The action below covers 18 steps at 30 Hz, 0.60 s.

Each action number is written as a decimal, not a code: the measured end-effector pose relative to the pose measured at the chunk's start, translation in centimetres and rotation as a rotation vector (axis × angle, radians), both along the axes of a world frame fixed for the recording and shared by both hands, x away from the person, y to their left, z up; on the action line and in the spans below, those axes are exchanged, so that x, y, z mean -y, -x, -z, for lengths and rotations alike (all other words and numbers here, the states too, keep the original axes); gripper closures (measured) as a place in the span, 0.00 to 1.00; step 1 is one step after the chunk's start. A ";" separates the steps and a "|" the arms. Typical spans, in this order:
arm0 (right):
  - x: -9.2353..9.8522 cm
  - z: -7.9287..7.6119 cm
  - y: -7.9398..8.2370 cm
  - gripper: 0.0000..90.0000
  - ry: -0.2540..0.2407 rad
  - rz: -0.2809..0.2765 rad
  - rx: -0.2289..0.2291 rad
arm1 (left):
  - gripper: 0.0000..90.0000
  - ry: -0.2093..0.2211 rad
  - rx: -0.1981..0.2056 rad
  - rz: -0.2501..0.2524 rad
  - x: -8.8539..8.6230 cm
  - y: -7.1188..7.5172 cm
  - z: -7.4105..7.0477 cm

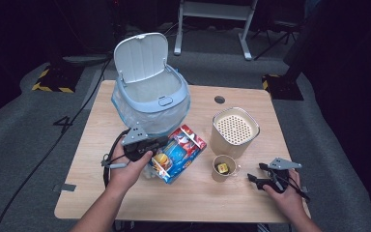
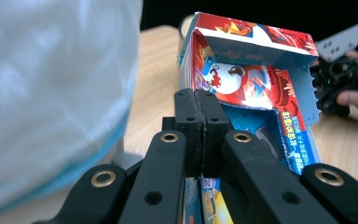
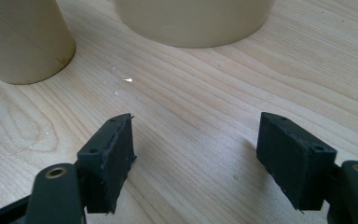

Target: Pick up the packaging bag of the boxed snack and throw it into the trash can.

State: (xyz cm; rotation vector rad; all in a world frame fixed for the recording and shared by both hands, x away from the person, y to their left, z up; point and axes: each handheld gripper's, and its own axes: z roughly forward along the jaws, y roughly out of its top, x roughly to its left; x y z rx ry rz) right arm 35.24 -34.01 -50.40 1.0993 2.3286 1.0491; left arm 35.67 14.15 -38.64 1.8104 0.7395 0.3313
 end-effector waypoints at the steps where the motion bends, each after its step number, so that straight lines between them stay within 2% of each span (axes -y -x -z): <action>1: 0.0 0.0 0.0 0.31 0.000 0.000 0.000 | 0.99 0.005 0.012 -0.002 0.0 -0.1 -0.4; 8: 0.0 0.0 0.0 0.31 0.000 -0.002 0.000 | 0.99 0.011 0.061 -0.008 -0.3 -0.7 -2.7; 18: 0.0 0.0 0.0 0.31 0.000 -0.003 0.000 | 0.99 -0.002 0.144 -0.026 -0.7 -1.4 -7.1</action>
